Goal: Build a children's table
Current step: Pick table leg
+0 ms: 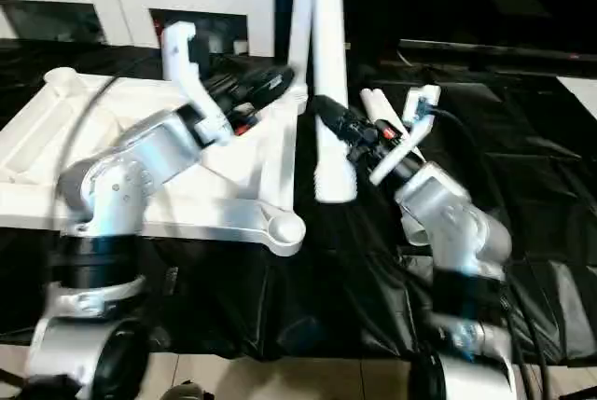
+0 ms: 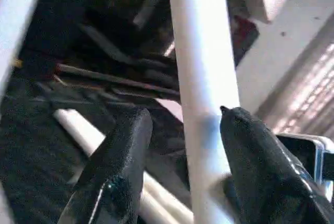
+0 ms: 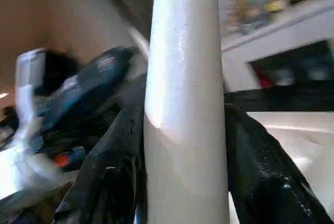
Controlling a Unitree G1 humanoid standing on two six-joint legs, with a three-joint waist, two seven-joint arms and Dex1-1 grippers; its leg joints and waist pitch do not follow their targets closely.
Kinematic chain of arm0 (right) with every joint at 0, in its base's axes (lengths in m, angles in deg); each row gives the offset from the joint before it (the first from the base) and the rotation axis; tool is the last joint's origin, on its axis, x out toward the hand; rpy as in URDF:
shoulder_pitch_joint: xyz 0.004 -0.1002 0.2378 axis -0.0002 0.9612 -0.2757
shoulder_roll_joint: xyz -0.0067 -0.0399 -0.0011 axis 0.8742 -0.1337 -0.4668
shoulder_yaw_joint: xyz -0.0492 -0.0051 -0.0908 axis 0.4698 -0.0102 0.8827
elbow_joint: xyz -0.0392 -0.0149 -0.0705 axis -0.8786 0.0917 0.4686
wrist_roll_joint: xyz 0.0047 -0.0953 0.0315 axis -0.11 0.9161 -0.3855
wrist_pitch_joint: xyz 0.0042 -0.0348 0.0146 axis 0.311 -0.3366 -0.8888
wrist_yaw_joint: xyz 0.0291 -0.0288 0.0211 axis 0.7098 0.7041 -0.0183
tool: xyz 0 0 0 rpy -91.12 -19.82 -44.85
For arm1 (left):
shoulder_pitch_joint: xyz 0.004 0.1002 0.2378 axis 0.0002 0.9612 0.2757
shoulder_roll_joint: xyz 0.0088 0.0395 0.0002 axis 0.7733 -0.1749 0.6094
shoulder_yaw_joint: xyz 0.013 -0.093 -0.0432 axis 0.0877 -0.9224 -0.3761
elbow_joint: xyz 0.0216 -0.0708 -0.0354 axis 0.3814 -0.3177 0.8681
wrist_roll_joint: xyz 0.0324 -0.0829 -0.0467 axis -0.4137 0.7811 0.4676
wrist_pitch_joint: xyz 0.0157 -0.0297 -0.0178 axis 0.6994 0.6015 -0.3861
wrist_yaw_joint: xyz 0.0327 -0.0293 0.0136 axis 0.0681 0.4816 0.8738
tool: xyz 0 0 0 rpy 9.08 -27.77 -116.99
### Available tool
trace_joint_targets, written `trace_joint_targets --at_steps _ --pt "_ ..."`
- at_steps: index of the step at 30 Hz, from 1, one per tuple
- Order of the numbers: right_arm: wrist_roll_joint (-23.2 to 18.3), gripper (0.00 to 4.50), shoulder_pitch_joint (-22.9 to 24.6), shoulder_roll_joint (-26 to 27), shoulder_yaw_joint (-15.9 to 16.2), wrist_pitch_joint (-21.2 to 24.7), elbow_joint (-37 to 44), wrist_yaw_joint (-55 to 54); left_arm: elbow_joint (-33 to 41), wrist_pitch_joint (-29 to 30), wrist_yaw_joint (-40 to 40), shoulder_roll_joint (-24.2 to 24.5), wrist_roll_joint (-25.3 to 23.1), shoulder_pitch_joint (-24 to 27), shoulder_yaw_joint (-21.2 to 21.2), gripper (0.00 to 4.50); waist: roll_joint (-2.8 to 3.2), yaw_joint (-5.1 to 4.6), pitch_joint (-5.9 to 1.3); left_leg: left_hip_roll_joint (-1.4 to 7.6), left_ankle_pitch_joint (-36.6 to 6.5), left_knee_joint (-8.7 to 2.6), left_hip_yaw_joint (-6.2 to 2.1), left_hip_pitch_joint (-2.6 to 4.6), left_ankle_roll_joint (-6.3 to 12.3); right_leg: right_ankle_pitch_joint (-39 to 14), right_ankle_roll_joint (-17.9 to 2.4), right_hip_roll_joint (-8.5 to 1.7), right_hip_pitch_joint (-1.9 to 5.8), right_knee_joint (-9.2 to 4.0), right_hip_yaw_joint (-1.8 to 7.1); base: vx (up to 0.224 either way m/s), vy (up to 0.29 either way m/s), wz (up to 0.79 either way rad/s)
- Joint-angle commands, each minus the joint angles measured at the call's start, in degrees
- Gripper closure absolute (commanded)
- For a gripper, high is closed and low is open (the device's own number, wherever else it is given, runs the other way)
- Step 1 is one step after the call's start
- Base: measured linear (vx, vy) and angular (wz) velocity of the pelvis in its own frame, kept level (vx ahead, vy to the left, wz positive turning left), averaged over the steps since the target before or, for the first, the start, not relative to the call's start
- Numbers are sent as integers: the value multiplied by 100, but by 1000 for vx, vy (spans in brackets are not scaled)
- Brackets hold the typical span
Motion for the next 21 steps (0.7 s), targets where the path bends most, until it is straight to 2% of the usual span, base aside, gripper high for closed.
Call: trace_joint_targets --at_steps 1,4,5,6,7,10,13,14,16,18,21 --pt "-36 268 57 -77 174 73 260 114 -48 108 86 -35 89 -138 -5 202 -43 50 -478 -15 -470 -304 36 -23 246 -927 -775 -339 390 -484 276 0 0 0" --pt "13 268 136 -131 351 114 421 137 -54 234 141 -123 159 -174 -57 202 -49 72 -477 -10 -428 -304 36 -30 207 -919 -725 -342 400 -480 279 0 0 0" --pt "131 268 221 -202 566 97 545 167 44 402 184 -223 414 -176 -155 202 -46 82 -477 -7 -412 -306 33 -31 211 -894 -715 -339 392 -477 279 0 0 0" --pt "204 268 252 -230 670 64 581 172 111 486 222 -267 565 -168 -200 202 -68 91 -481 -9 -393 -298 38 -31 196 -867 -729 -339 399 -469 276 0 0 0" --pt "282 268 262 -240 760 26 594 156 181 546 244 -303 686 -153 -231 202 -64 117 -479 -5 -355 -294 35 -38 183 -795 -765 -344 397 -458 280 0 0 0" --pt "472 268 229 -218 1008 -81 599 156 244 576 318 -373 831 -128 -274 202 -72 117 -469 -6 -454 -307 32 -42 202 -958 -688 -352 393 -483 277 0 0 0" --pt "528 268 220 -213 1141 -142 645 168 267 564 357 -346 737 -107 -215 202 -69 120 -458 -2 -541 -321 29 -34 165 -1202 -547 -352 378 -519 276 0 0 0" --pt "532 268 220 -213 1159 -146 653 164 267 562 364 -339 715 -105 -204 202 -104 118 -458 -1 -536 -323 31 -35 164 -1205 -522 -350 382 -519 275 0 0 0" --pt "754 268 171 -175 1403 -304 683 21 84 549 849 -406 522 -164 -337 202 -85 116 -458 6 -532 -324 22 -40 130 -1178 -482 -349 374 -508 275 0 0 0" --pt "865 268 143 -138 1510 -385 694 -68 9 508 1122 -425 484 -202 -412 231 -89 114 -457 -4 -528 -324 24 -44 101 -1152 -457 -351 374 -516 278 0 0 0" --pt "914 268 122 -102 1574 -414 712 -129 -34 432 1269 -431 428 -231 -453 251 -87 123 -468 -2 -483 -322 21 -36 92 -1074 -441 -348 374 -501 282 0 0 0"
